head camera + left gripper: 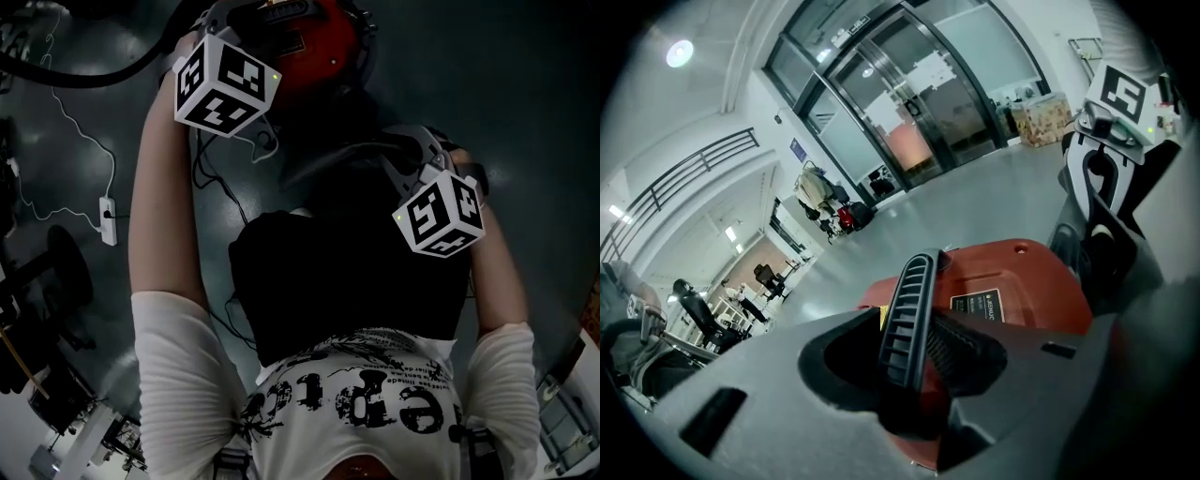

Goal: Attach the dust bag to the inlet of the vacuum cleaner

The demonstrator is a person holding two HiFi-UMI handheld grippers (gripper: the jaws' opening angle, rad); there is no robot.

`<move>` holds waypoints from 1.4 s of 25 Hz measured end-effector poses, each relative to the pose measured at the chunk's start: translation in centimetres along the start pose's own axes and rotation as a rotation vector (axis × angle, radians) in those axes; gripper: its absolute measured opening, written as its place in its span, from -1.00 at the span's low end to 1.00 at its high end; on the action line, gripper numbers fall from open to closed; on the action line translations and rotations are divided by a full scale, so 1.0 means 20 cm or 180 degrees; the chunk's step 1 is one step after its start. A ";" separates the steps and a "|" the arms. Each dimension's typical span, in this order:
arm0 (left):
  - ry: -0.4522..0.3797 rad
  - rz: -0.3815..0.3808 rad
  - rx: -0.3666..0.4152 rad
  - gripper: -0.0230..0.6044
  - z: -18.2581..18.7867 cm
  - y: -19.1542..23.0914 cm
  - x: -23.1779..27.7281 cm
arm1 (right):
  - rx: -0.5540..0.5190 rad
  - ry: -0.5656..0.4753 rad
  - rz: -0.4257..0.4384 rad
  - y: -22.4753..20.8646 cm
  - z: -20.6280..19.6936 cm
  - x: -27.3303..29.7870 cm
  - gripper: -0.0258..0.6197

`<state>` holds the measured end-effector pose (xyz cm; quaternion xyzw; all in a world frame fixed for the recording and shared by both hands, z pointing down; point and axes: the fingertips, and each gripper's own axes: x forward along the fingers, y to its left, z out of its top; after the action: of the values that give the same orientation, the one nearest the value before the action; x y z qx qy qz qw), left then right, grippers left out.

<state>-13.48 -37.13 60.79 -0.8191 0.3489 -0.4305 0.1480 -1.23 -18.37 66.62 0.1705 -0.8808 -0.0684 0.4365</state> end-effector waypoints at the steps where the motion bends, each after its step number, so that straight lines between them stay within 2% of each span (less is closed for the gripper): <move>1: -0.0001 0.0008 0.0002 -0.47 0.00 0.00 0.00 | -0.0026 -0.0009 -0.0033 0.00 0.00 0.00 -0.79; 7: 0.0045 -0.0059 -0.0049 -0.47 0.00 0.00 0.00 | -0.0119 -0.0037 -0.0203 -0.02 0.01 -0.01 -0.77; 15: 0.0054 -0.0016 -0.0068 -0.47 0.00 0.00 -0.01 | 0.0063 -0.0047 -0.0160 -0.05 0.04 0.01 -0.75; 23: 0.0035 0.0004 -0.0086 -0.47 0.00 0.01 -0.01 | 0.0378 -0.0044 -0.0371 -0.08 0.03 0.02 -0.73; 35: -0.0013 0.0060 -0.0046 -0.47 -0.01 0.01 0.01 | 0.0552 -0.0024 -0.0511 -0.14 0.02 0.06 -0.68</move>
<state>-13.59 -37.38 60.91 -0.8178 0.3594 -0.4249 0.1469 -1.53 -21.39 66.65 0.2773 -0.8685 -0.0273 0.4100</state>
